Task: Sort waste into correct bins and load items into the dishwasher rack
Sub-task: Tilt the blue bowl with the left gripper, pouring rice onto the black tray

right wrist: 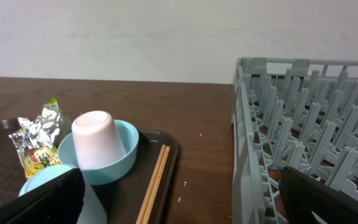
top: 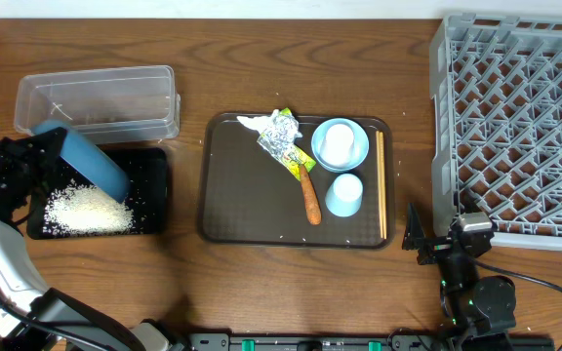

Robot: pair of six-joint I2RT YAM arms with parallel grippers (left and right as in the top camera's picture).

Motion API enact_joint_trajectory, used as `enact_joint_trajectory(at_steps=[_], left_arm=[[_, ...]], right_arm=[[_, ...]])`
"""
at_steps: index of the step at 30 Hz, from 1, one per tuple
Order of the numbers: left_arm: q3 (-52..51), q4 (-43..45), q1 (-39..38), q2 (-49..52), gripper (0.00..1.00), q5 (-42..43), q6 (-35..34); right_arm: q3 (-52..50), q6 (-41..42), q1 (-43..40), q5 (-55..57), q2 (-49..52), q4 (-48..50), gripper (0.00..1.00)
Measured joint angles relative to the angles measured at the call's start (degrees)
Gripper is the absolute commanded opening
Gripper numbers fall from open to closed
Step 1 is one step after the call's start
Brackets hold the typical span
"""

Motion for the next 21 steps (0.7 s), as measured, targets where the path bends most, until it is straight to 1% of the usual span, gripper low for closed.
enact_joint_trajectory(at_steps=[4, 9, 21], left_arm=[[0.0, -0.4, 0.5, 0.0, 0.06, 2.6, -1.1], [0.0, -1.9, 2.1, 0.0, 0.06, 3.1, -1.9], [0.0, -0.6, 5.2, 0.0, 0.06, 3.4, -0.8]], right_arm=[[0.0, 0.0, 0.0, 0.0, 0.0, 0.0, 0.99], [0.0, 0.0, 0.0, 0.0, 0.0, 0.0, 0.99], [0.0, 0.0, 0.0, 0.0, 0.0, 0.0, 0.99]])
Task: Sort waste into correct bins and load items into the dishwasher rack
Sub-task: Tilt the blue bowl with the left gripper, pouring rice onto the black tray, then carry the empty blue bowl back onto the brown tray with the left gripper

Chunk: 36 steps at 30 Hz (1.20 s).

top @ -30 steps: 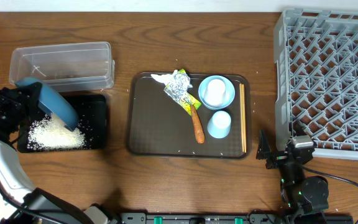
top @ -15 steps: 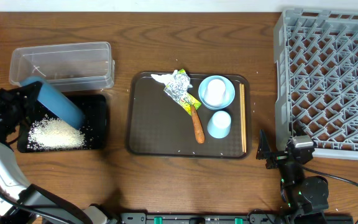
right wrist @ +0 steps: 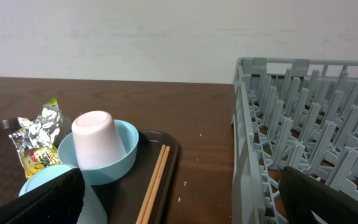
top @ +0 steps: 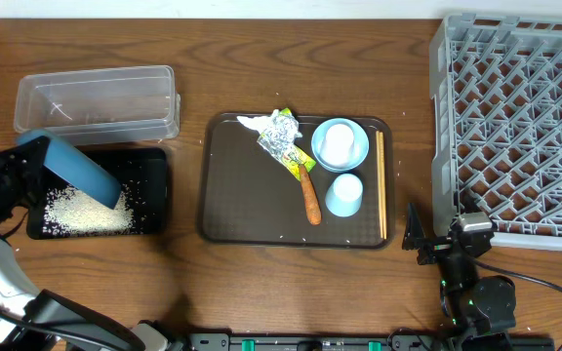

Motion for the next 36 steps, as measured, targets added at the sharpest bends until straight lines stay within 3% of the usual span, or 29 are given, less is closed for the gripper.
enact_joint_trajectory(at_steps=[12, 20, 28, 36], left_arm=[[-0.1, 2.2, 0.4, 0.0, 0.06, 1.5, 0.1], [-0.1, -3.4, 0.7, 0.0, 0.06, 1.6, 1.2], [-0.2, -1.2, 0.9, 0.0, 0.06, 2.4, 3.8], [-0.2, -5.1, 1.2, 0.0, 0.06, 4.4, 3.7]], right_arm=[[0.0, 0.0, 0.0, 0.0, 0.0, 0.0, 0.99], [0.0, 0.0, 0.0, 0.0, 0.0, 0.0, 0.99], [0.0, 0.0, 0.0, 0.0, 0.0, 0.0, 0.99], [0.0, 0.0, 0.0, 0.0, 0.0, 0.0, 0.99]])
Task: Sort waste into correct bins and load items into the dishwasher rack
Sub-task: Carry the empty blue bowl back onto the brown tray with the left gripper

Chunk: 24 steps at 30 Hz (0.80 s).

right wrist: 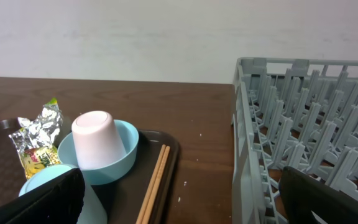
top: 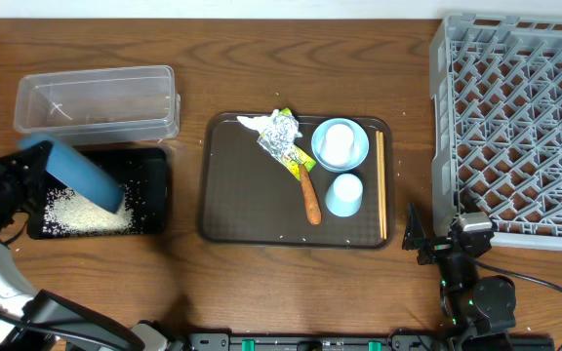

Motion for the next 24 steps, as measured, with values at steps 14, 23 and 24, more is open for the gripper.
enact_joint_trajectory(at_steps=[14, 23, 24], left_arm=[[0.0, 3.6, -5.3, -13.7, 0.06, 1.8, -0.5], [0.0, 2.6, -25.1, -24.5, 0.06, -7.3, -1.8], [0.0, 1.9, -28.2, -25.1, 0.06, -8.9, -1.7]], right_arm=[[0.0, 0.0, 0.0, 0.0, 0.0, 0.0, 0.99], [0.0, 0.0, 0.0, 0.0, 0.0, 0.0, 0.99], [0.0, 0.0, 0.0, 0.0, 0.0, 0.0, 0.99]])
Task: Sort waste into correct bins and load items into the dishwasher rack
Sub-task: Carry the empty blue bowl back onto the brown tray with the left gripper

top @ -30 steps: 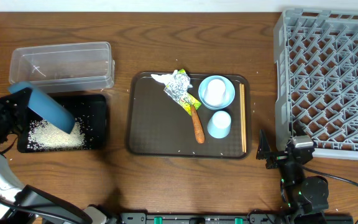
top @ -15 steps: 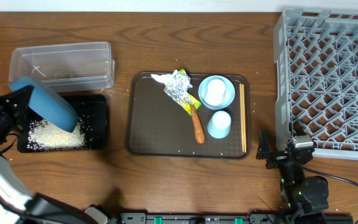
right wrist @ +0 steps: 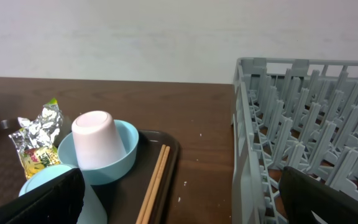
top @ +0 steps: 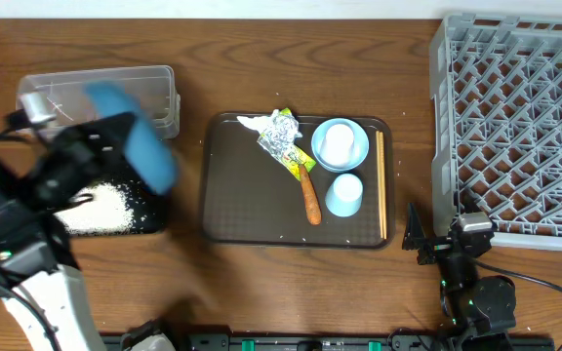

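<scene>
A blue dish (top: 137, 146), blurred, is up in the air over the right end of the black bin (top: 156, 216), and my left gripper (top: 100, 148) is shut on it. White rice (top: 105, 207) lies in that bin. The brown tray (top: 237, 210) carries a foil wrapper (top: 279, 135), an orange sausage-like piece (top: 309, 200), a blue bowl (right wrist: 122, 163) with a white cup (right wrist: 97, 139) upside down in it, a blue cup (top: 344, 194) and chopsticks (right wrist: 156, 182). My right gripper (right wrist: 182, 205) rests open between the tray and the grey dishwasher rack (top: 515, 127).
A clear plastic container (top: 76, 93) stands behind the black bin, close to the lifted dish. The rack fills the right side of the table. Brown wood shows in front of the tray and along the back.
My left arm has moved right and toward the back with the blue dish, from the black bin's left end to its right end near the clear container. The right arm is unchanged.
The blue dish was held tilted over the black bin, with rice heaped below it. It then stood a little further left over the bin's left part at the two later moments. Now it is carried to the right. The tray's items and right gripper never moved.
</scene>
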Robot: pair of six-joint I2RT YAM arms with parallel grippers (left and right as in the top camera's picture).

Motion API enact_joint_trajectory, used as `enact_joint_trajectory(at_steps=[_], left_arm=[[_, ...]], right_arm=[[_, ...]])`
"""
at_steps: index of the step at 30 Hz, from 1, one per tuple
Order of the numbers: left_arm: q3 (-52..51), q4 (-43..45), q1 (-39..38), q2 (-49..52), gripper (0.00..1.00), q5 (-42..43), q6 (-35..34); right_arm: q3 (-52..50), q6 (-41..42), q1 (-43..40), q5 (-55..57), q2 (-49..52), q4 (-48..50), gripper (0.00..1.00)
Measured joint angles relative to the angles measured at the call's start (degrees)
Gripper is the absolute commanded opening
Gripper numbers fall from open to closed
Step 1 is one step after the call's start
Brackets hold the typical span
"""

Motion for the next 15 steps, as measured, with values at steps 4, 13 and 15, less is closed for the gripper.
enact_joint_trajectory(at_steps=[4, 13, 15], left_arm=[[0.0, -4.5, -11.7, -1.5, 0.06, -8.3, 1.1], [0.0, -14.8, -42.2, -0.1, 0.06, -42.7, 9.5], [0.0, -14.9, -48.8, 1.3, 0.06, -49.9, 10.5]], right_arm=[[0.0, 0.0, 0.0, 0.0, 0.0, 0.0, 0.99], [0.0, 0.0, 0.0, 0.0, 0.0, 0.0, 0.99], [0.0, 0.0, 0.0, 0.0, 0.0, 0.0, 0.99]])
